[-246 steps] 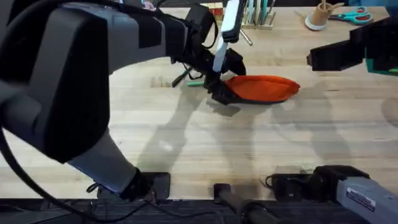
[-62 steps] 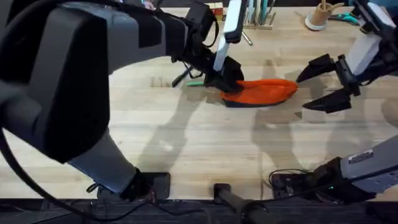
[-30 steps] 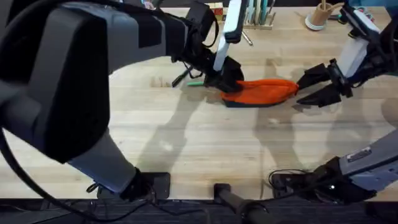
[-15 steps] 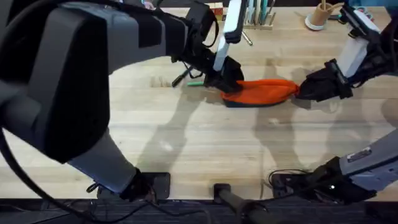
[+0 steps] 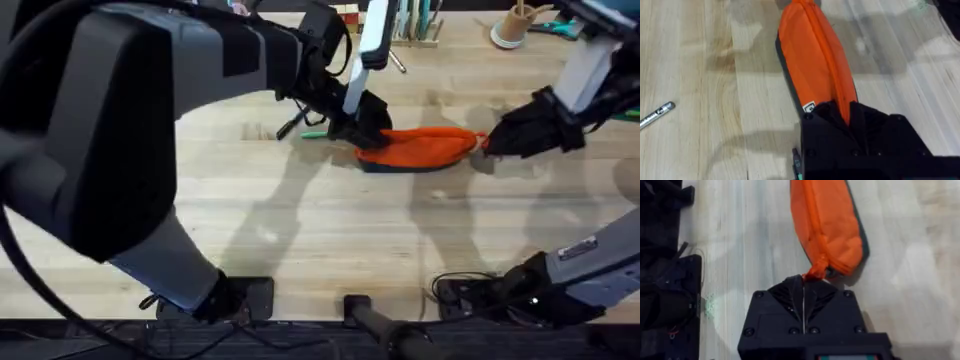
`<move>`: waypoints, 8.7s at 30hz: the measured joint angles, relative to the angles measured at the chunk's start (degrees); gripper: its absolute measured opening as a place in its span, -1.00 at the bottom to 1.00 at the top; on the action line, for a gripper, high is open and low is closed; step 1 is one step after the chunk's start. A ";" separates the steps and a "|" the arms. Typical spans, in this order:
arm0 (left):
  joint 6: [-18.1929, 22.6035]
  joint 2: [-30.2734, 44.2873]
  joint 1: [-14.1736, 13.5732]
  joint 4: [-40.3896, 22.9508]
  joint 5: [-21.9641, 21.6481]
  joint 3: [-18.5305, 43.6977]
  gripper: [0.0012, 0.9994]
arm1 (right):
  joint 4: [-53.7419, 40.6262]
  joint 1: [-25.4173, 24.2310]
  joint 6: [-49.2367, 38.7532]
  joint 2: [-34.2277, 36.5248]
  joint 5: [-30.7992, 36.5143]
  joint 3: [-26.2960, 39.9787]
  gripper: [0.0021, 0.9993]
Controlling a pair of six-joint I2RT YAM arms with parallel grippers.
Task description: Unzip the bag, pick up the pens from the table one at a time and place them inside, then zip the bag closed.
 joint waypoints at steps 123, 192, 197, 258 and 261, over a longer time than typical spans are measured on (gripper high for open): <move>0.00 0.00 -0.07 0.17 -0.13 0.00 -0.92 | -3.08 26.29 27.56 -0.02 -1.70 29.81 0.99; 0.00 0.00 -0.07 0.20 -0.15 0.00 -0.92 | -4.71 26.25 114.97 -0.02 24.24 46.92 1.00; 0.00 0.00 -0.07 0.20 -0.15 0.00 -0.92 | -4.71 26.27 114.98 -0.01 25.19 42.40 0.99; 0.00 0.00 -0.07 0.24 -0.22 0.00 -0.92 | 7.81 26.25 117.70 -0.01 27.62 13.89 -0.93; 0.00 0.00 -0.07 0.22 -0.20 0.00 -0.92 | 7.47 26.25 117.69 0.00 27.97 13.89 -0.93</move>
